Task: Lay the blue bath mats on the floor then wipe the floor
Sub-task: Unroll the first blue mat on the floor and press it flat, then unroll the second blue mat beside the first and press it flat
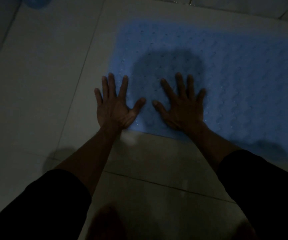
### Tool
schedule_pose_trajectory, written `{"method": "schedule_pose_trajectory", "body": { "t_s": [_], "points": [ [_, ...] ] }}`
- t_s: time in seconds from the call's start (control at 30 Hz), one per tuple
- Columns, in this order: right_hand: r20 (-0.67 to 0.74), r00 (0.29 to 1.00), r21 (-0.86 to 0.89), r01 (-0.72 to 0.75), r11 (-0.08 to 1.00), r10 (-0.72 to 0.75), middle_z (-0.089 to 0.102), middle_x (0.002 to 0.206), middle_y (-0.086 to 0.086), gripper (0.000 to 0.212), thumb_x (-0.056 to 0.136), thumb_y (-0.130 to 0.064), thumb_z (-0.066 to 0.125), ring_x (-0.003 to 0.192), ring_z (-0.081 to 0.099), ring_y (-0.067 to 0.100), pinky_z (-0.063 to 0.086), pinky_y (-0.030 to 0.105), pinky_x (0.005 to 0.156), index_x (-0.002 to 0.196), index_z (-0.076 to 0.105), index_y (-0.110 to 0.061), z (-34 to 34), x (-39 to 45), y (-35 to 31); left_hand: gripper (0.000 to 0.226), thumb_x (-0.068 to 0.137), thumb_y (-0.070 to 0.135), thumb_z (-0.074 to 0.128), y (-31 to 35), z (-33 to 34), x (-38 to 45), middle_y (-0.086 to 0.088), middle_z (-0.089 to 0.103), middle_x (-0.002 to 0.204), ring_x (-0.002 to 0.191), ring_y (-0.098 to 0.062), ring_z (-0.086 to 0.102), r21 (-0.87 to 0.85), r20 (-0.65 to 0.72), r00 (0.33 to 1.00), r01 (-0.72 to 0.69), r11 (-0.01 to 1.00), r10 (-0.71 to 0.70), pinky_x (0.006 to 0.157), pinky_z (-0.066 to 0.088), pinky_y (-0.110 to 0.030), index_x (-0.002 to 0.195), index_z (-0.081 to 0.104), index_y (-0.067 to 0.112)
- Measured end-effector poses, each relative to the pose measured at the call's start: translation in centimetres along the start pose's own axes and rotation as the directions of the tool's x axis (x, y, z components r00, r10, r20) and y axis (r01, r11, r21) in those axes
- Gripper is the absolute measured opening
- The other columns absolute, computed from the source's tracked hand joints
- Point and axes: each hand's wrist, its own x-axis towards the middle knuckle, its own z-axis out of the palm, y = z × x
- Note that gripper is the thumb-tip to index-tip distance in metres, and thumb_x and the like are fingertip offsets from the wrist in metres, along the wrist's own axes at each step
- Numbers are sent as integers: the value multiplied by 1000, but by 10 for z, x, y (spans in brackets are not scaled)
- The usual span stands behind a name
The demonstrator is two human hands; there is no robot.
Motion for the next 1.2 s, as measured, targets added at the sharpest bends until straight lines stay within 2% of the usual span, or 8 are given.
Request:
{"method": "schedule_pose_trajectory", "body": {
  "t_s": [0.3, 0.5, 0.6, 0.7, 0.8, 0.9, 1.0, 1.2],
  "points": [
    [103, 994, 20, -33, 999, 31, -19, 164, -6, 72, 89, -79, 17, 149, -22, 28, -5, 67, 115, 151, -8, -51, -9, -3, -8, 88, 88, 86, 16, 6, -2, -10, -5, -9, 169, 155, -27, -11, 35, -20, 1000, 24, 999, -23, 124, -2, -57, 160, -3, 37],
    [235, 971, 86, -57, 995, 35, -9, 166, 0, 64, 97, -64, 24, 151, -12, 32, 5, 66, 115, 154, 2, -44, -25, -6, -13, 74, 100, 67, 23, 1, -10, -9, -11, -3, 169, 155, -32, -7, -108, 38, 999, -20, 994, 24, 124, -3, -55, 162, 5, 30],
    [257, 965, 142, -97, 985, 58, -1, 166, 2, 63, 100, -56, 30, 152, -4, 32, 11, 65, 116, 156, 6, -37, -40, 1, -17, 67, 106, 54, 25, -5, -37, 1, -15, 29, 162, 150, -32, 26, -439, 6, 996, 80, 895, -85, 124, 18, -48, 158, 26, 13],
    [209, 977, 187, -89, 978, 49, 0, 166, 5, 64, 101, -51, 33, 152, -2, 31, 12, 63, 117, 157, 7, -33, -54, 15, -34, 61, 108, 45, 24, -24, -80, 17, -22, 55, 142, 133, -35, 51, -476, -85, 985, 94, 874, -153, 108, 36, -37, 136, 54, 1],
    [174, 985, 221, -43, 974, 4, 2, 166, 8, 63, 103, -49, 31, 152, 1, 32, 13, 58, 119, 157, 8, -29, -66, 41, -63, 57, 111, 38, 20, -49, -122, 46, -20, 45, 152, 142, -33, 41, -480, -40, 963, 214, 851, -265, 116, 28, -32, 144, 51, 3],
    [138, 989, 240, 15, 971, -49, 4, 165, 11, 63, 103, -47, 30, 152, 4, 33, 12, 53, 121, 158, 9, -25, -75, 74, -97, 62, 109, 42, 22, -74, -155, 79, -25, 53, 143, 131, -38, 52, -496, -10, 939, 293, 817, -343, 111, 41, -42, 135, 56, -3],
    [108, 989, 236, 77, 969, -104, 10, 164, 14, 64, 102, -48, 31, 151, 7, 33, 12, 49, 122, 157, 12, -21, -80, 106, -133, 64, 106, 49, 33, -95, -171, 107, -17, 44, 154, 133, -36, 50, -546, 47, 920, 350, 761, -390, 103, 51, -46, 146, 46, 1],
    [109, 960, 125, 245, 961, -258, 20, 161, 19, 61, 105, -35, 37, 150, 11, 36, 14, 42, 119, 156, 16, -9, -114, 130, -198, 71, 105, 51, 38, -116, -192, 133, -17, 35, 159, 141, -36, 42, -451, 175, 945, 326, 831, -276, 115, 39, -41, 156, 29, 3]
  ]
}}
